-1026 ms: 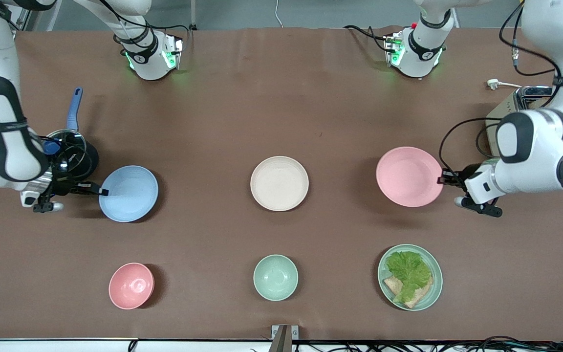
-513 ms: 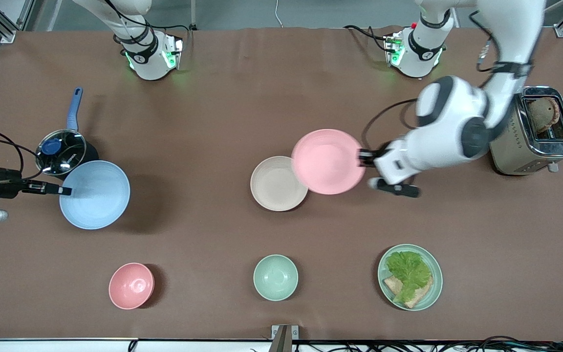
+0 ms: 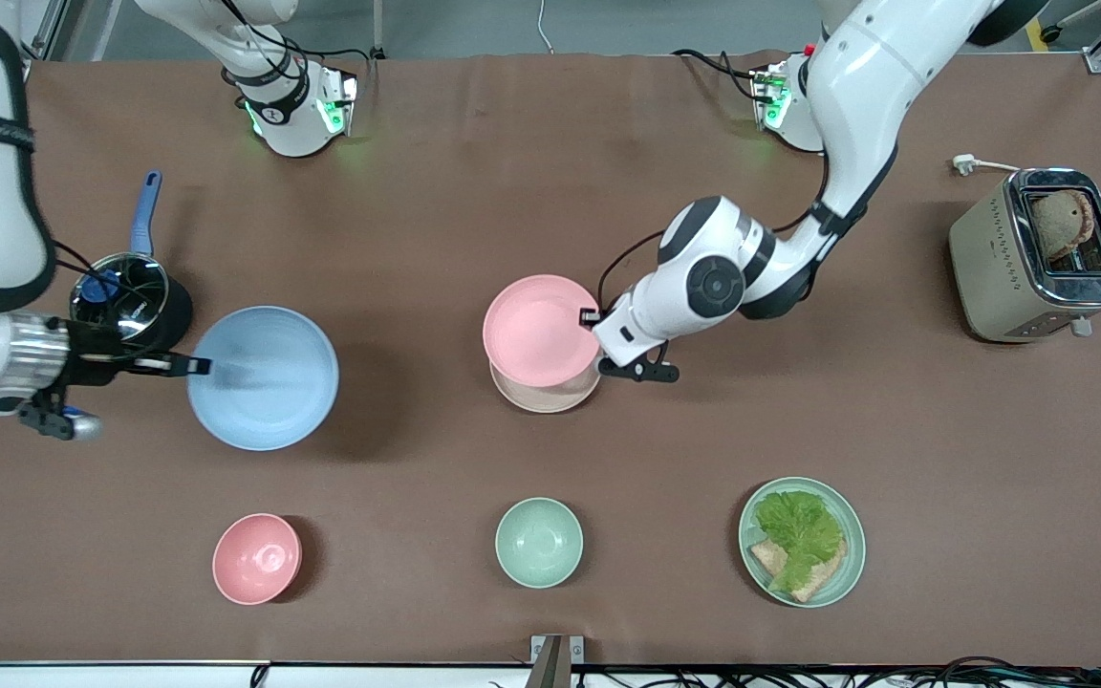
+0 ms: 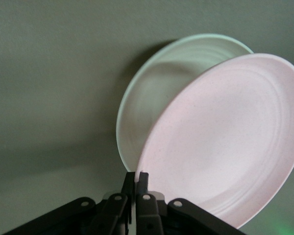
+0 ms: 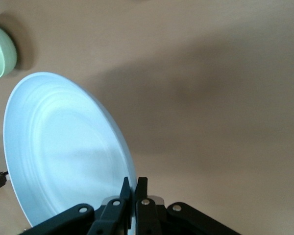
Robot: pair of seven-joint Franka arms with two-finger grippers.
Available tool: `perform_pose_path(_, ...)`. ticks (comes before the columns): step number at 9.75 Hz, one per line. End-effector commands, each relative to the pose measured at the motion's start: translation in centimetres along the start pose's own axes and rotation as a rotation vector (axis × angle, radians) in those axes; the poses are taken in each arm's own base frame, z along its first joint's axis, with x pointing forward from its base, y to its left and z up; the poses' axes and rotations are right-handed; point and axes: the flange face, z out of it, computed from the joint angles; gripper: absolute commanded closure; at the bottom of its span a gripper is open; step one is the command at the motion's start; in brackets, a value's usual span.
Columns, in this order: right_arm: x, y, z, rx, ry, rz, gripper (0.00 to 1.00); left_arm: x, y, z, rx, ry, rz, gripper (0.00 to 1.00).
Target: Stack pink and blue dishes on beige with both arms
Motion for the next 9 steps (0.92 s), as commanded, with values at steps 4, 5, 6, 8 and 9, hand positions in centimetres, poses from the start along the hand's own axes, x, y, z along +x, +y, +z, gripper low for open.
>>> perform_pose_path(4,-3.0,-5.3,9.0,-0.024,0.032,-0.028,0.99,1.1,-0.7,2.7,0.033,-0.016,-0.001,0.19)
perform_pose_path(5,-3.5,-6.4,10.4,-0.024,0.036,-0.025,0.99,1.1,-0.7,2.7,0.028,-0.017,-0.01,0.0)
perform_pose_path(6,-4.2,-7.6,11.7,-0.026,0.031,-0.024,0.99,1.5,-1.0,1.2,0.025,-0.002,-0.021,0.0)
perform_pose_path(8,-6.2,-10.6,15.1,-0.017,0.042,-0.044,0.99,0.8,-1.0,-7.5,0.071,0.039,-0.016,0.0)
perform_pose_path(9,-7.9,-13.1,17.1,-0.008,0.055,-0.06,0.99,0.6,-2.6,-12.8,0.097,0.072,-0.048,0.0)
